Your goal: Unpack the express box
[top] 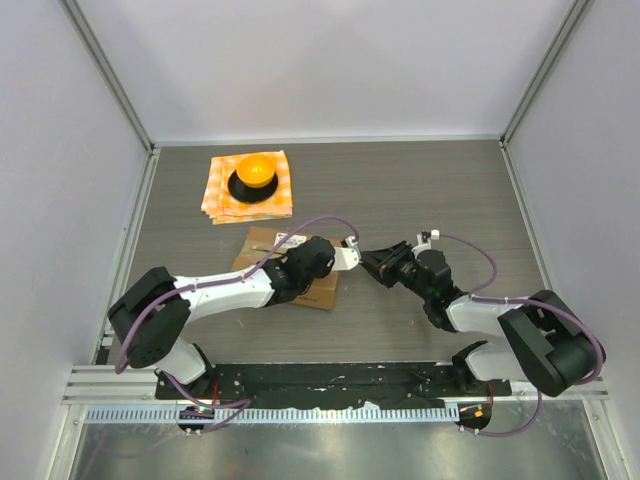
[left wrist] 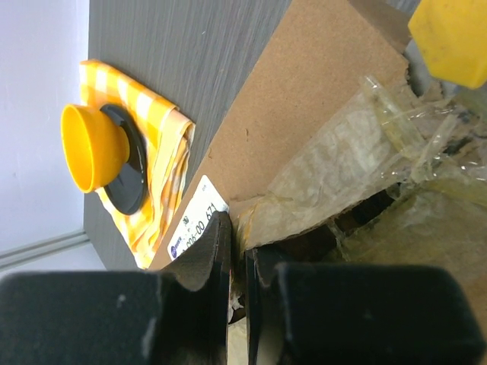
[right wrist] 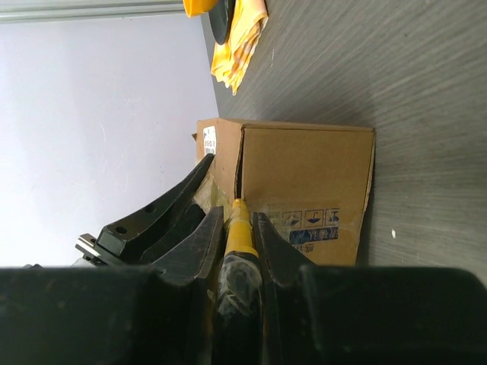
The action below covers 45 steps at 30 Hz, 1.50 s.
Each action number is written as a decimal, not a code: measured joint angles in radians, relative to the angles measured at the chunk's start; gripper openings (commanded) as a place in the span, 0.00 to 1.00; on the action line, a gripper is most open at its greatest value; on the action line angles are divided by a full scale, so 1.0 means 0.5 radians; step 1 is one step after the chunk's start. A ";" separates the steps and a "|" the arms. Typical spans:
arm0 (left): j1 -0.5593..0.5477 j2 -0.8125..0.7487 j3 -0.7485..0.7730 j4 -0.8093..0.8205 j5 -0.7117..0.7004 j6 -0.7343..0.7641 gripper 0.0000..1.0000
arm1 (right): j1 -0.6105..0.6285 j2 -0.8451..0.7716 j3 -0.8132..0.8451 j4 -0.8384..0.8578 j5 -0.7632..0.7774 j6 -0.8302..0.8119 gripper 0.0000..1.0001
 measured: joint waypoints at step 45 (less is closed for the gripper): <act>-0.043 -0.027 0.022 0.037 0.049 -0.057 0.00 | 0.182 -0.405 -0.250 -0.065 0.044 0.095 0.01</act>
